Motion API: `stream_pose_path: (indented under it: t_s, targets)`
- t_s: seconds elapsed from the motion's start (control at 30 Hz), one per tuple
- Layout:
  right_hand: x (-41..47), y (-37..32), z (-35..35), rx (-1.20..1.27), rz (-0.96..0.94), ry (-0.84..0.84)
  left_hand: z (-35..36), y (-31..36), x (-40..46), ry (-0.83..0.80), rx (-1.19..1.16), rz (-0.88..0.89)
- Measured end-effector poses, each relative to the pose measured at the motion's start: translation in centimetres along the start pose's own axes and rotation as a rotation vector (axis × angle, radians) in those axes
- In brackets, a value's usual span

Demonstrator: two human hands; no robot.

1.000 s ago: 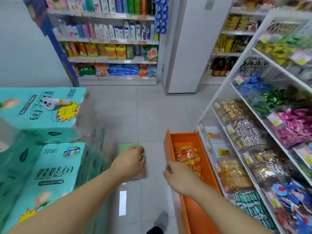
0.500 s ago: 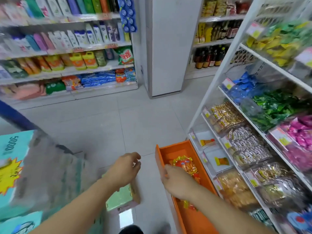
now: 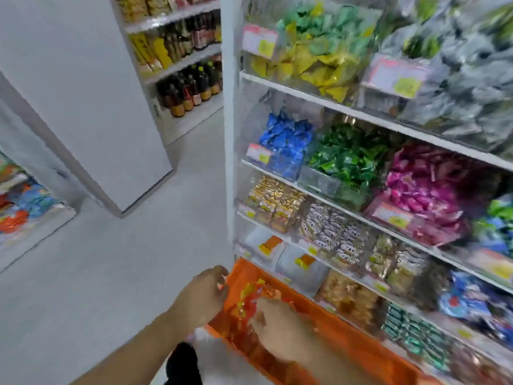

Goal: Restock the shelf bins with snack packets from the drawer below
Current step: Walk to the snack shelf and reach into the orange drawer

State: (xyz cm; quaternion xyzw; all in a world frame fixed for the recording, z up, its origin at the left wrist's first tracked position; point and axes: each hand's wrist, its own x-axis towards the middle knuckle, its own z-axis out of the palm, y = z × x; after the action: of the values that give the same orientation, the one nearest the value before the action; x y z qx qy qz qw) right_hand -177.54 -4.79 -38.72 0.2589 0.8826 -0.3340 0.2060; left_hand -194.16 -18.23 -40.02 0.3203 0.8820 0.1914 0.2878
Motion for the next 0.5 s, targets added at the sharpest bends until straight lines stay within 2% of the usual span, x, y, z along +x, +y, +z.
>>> stream_pose_path:
  t_s: [0.13,0.27,0.5]
  targets:
    - [4.9,-0.8,1.1,0.146,0.245,0.117,0.2,-2.8,9.1,-0.18,0.024,0.168]
    - [7.6,1.1,3.6,0.328,0.456,0.152,3.2,-5.2,12.7,-0.355,0.056,0.221]
    - [12.5,10.4,15.0,0.443,0.617,0.119,15.4,-12.0,17.7,-0.532,0.099,0.241]
